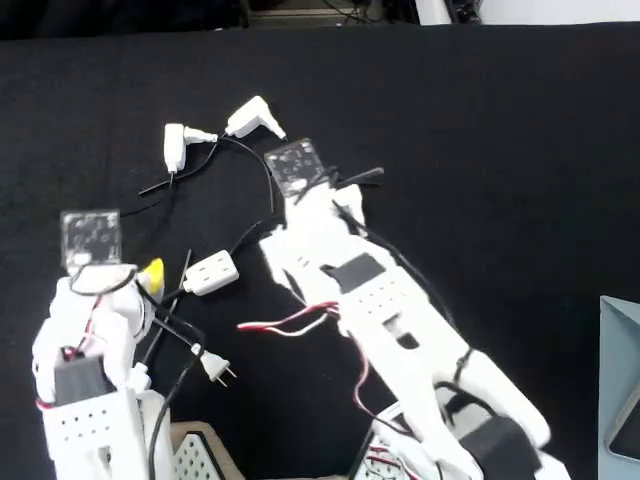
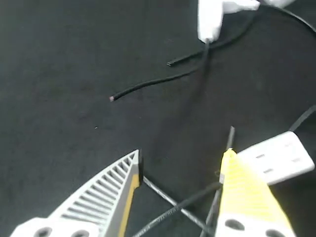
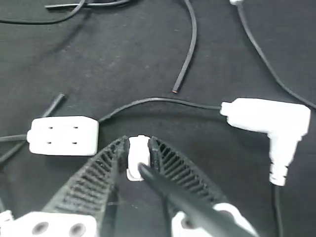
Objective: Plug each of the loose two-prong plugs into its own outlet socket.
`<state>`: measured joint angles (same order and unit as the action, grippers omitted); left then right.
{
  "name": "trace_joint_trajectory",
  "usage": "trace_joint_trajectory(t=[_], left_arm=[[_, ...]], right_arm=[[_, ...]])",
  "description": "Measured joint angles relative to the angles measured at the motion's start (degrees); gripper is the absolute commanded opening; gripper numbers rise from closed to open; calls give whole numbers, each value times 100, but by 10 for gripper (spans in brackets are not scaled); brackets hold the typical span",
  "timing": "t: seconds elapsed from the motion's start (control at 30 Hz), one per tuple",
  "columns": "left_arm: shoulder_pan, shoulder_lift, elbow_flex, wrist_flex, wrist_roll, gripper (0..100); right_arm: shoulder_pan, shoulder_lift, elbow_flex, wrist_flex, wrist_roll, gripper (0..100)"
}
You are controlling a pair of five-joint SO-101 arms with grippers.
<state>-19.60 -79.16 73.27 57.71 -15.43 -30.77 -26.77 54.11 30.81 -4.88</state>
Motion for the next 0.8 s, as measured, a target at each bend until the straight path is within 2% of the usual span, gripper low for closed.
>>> trace_joint_trajectory(t=[0.13, 0.33, 0.47, 0.6, 0.8], left_arm=[[299, 1503, -958, 281, -695, 268], [862, 3640, -1987, 413, -2505, 269], [1196, 4712, -2435, 413, -3305, 269], [1495, 5538, -2857, 413, -3622, 269], [1802, 6664, -3516, 404, -3648, 265]], right_arm=[[176, -105, 97, 0, 26, 14], [457, -105, 97, 0, 35, 14], [510, -105, 97, 0, 35, 14], [536, -105, 97, 0, 35, 14], [536, -105, 123, 0, 35, 14]])
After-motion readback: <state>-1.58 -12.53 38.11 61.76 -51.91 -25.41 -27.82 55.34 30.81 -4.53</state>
